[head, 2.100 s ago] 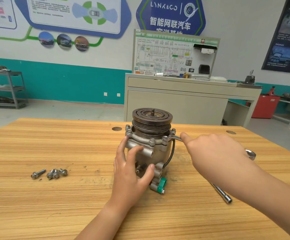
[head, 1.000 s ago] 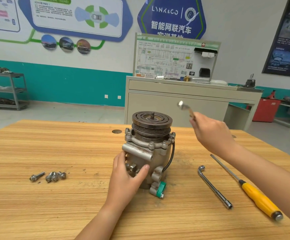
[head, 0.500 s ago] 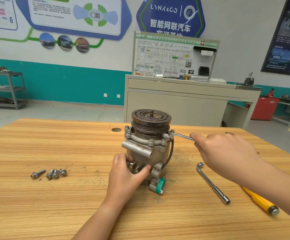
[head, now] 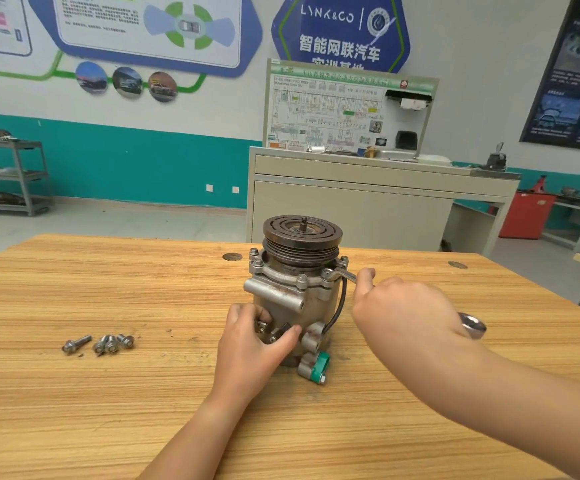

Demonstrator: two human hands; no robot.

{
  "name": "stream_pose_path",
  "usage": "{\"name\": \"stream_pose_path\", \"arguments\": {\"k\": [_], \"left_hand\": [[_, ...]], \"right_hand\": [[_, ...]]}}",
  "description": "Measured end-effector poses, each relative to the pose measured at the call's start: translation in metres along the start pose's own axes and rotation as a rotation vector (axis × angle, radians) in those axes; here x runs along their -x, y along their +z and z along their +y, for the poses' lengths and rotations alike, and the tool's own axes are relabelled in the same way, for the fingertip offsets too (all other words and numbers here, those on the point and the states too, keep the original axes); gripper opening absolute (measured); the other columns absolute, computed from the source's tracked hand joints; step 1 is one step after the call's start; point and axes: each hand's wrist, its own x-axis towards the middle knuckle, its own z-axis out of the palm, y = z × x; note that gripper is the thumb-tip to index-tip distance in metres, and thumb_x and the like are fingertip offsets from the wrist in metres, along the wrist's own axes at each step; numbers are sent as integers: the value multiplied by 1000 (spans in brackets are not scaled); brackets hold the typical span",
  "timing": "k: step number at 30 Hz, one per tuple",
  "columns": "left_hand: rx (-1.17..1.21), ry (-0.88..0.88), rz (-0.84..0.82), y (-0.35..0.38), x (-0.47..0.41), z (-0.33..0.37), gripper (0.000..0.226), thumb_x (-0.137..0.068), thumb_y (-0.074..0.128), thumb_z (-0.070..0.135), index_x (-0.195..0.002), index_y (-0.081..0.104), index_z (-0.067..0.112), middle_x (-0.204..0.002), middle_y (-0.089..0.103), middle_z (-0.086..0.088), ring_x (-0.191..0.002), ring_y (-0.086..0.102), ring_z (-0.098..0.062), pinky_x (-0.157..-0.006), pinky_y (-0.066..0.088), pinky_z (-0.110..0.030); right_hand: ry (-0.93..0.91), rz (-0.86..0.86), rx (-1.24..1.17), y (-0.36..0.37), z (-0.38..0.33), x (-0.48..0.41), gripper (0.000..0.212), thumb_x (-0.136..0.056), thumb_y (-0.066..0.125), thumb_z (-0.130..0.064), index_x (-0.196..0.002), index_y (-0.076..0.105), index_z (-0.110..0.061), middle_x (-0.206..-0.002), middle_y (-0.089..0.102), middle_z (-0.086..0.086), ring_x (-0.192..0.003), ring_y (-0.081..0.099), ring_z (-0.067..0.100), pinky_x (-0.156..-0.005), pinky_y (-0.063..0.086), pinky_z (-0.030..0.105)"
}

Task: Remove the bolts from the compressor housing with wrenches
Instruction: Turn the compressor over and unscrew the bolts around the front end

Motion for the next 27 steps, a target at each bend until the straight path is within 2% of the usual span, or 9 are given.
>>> {"name": "stream_pose_path", "arguments": {"k": [3, 6, 8, 9, 11, 14, 18, 23, 27], "left_hand": [[1, 6, 1, 0, -1, -1, 34, -63, 75, 39, -72, 46, 25, -85, 47, 7, -82, 46, 5, -64, 32, -3], [6, 12, 2, 1, 0, -1, 33, -61, 73, 42, -71, 46, 25, -85, 47, 6, -85, 45, 7, -63, 31, -2], [8, 18, 11, 1, -1, -1, 33, -62, 73, 41, -71, 46, 25, -85, 47, 7, -85, 46, 7, -64, 32, -2], [6, 22, 14, 1, 0, -2, 33, -62, 74, 40, -71, 46, 25, -85, 46, 7, -85, 46, 7, -64, 32, -2], [2, 24, 15, 1, 0, -2, 32, -63, 75, 39, -71, 46, 26, -85, 46, 8, -85, 46, 7, -65, 33, -3], [1, 25, 14, 1, 0, -2, 32, -63, 75, 39, -71, 47, 25, -85, 46, 8, -85, 46, 7, -65, 33, -3], [17, 30, 4, 1, -1, -1, 32, -61, 71, 44, -71, 47, 25, -86, 47, 8, -84, 45, 8, -63, 32, -2], [36, 37, 5, 0, -1, -2, 33, -59, 68, 47, -70, 47, 25, -85, 48, 6, -82, 46, 7, -62, 33, -3], [37, 45, 9, 0, -1, -3, 33, -59, 70, 46, -69, 46, 26, -84, 48, 7, -82, 46, 7, -65, 34, -3]], "right_hand": [[30, -46, 37, -6, -14, 5, 59, -88, 41, 6, -136, 9, 18, -117, 50, 24, -88, 52, 19, -56, 39, 30], [81, -41, 63, -11, -15, 12, 73, -57, 78, -15, -104, 47, 32, -78, 61, 30, -55, 61, 24, -41, 41, 22], [27, -48, 96, -9, -13, 10, 66, -74, 66, -9, -116, 35, 32, -94, 59, 29, -62, 56, 19, -40, 37, 22], [-26, 48, 77, 0, -11, 9, 57, -86, 47, 1, -128, 18, 28, -107, 55, 24, -68, 49, 15, -41, 32, 25], [-81, 97, 30, 9, 1, 5, 56, -89, 31, 9, -139, 5, 14, -99, 51, 10, -58, 34, 13, -39, 21, 27], [-78, 155, 46, 29, 28, -3, 59, -92, 35, 1, -144, 8, -6, -68, 33, -1, -47, 28, 13, -38, 22, 25], [-30, 296, 24, 54, 60, -35, 49, -98, 36, -16, -142, 21, -32, -71, 44, -8, -54, 41, 13, -41, 25, 22], [-106, 411, -56, 78, 54, -88, 29, -98, 38, -13, -122, 54, -17, -101, 67, -1, -92, 63, 20, -84, 41, 28], [-113, 537, -206, 84, 42, -108, 11, -81, 62, 3, -87, 69, -2, -76, 70, 11, -69, 66, 28, -74, 52, 36]]}}
